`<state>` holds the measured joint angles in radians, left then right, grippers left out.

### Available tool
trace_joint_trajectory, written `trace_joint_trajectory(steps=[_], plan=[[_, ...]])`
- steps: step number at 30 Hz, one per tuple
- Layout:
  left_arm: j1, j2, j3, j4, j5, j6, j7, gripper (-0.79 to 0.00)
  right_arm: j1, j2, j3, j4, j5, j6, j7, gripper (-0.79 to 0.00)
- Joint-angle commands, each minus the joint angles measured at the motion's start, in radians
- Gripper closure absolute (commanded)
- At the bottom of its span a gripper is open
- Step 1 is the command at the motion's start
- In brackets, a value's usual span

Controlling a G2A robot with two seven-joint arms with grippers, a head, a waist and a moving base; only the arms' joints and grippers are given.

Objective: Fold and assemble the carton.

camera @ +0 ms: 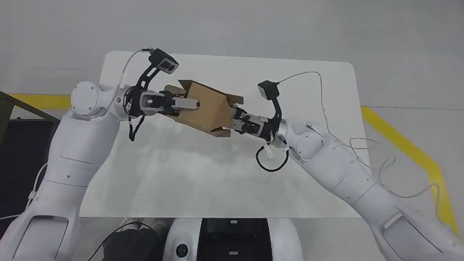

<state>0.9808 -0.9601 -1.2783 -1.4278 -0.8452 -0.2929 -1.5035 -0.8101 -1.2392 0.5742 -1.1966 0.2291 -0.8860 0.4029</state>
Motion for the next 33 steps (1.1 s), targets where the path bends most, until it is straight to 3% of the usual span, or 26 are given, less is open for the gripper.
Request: trace_joint_trajectory(steps=[1, 10, 28, 33], plan=[[0.000, -0.001, -0.001, 0.001, 0.000, 0.000, 0.000, 0.000, -0.003, -0.003, 0.006, -0.002, 0.000, -0.002, 0.005, -0.785], [0.005, 0.002, -0.029, 0.029, 0.031, -0.018, 0.039, 0.000, -0.035, 0.001, 0.065, -0.006, 0.006, -0.039, 0.020, -0.785], [0.010, -0.003, -0.032, 0.019, 0.106, -0.049, 0.125, 0.000, -0.097, 0.004, 0.145, -0.106, -0.135, 0.057, 0.020, -0.785], [0.014, -0.005, -0.034, 0.015, 0.087, -0.052, 0.130, 0.000, -0.118, -0.001, 0.150, -0.108, -0.083, 0.048, 0.019, -0.785]])
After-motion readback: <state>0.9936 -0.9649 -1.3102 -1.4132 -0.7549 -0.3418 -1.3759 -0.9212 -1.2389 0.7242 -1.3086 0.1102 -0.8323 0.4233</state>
